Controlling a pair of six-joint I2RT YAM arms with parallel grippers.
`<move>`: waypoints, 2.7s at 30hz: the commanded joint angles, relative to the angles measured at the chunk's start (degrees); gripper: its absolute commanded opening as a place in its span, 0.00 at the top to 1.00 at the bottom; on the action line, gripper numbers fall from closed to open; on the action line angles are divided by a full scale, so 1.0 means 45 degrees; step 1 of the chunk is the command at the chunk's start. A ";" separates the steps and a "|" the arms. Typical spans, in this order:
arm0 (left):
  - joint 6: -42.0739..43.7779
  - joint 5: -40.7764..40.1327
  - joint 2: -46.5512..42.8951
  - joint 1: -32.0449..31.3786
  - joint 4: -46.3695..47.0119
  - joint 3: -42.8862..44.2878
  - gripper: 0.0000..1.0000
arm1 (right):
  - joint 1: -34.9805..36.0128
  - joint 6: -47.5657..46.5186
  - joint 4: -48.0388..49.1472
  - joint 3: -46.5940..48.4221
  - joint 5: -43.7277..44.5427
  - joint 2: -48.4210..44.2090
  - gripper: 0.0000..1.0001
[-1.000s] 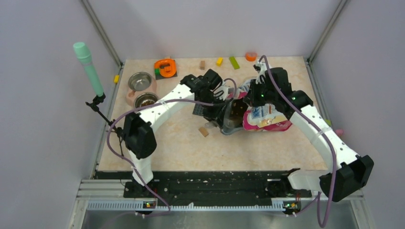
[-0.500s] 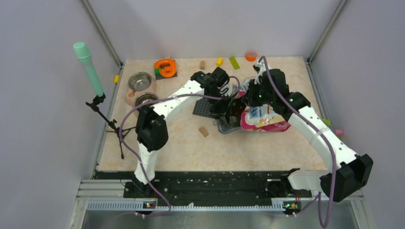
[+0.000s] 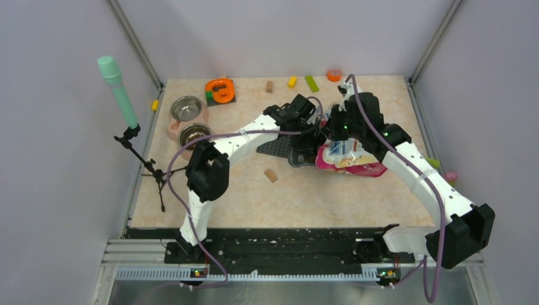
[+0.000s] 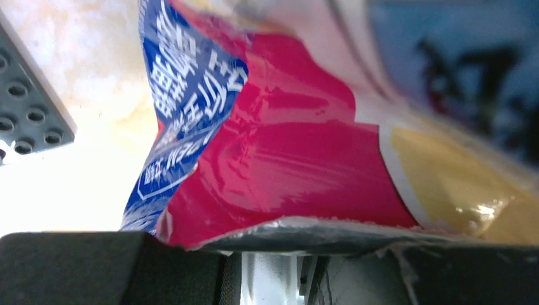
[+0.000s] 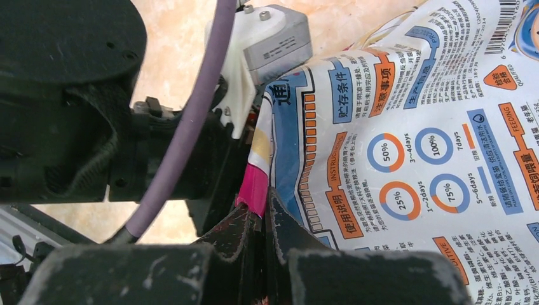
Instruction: Serve the pet food
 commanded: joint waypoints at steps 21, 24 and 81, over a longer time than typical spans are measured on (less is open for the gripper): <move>0.0943 -0.5162 -0.1353 -0.0676 1.2052 -0.6192 1.00 | 0.0220 0.0696 0.1468 0.0587 -0.1831 -0.1001 1.00; 0.1487 -0.5051 -0.1892 -0.0691 1.2920 -0.7059 1.00 | 0.0176 0.0810 0.1438 0.0577 -0.1965 -0.0995 1.00; 0.8613 -0.2015 -1.0616 -0.0709 1.3582 -1.4822 1.00 | -0.1283 0.1157 0.0660 0.2039 -0.2852 0.0318 1.00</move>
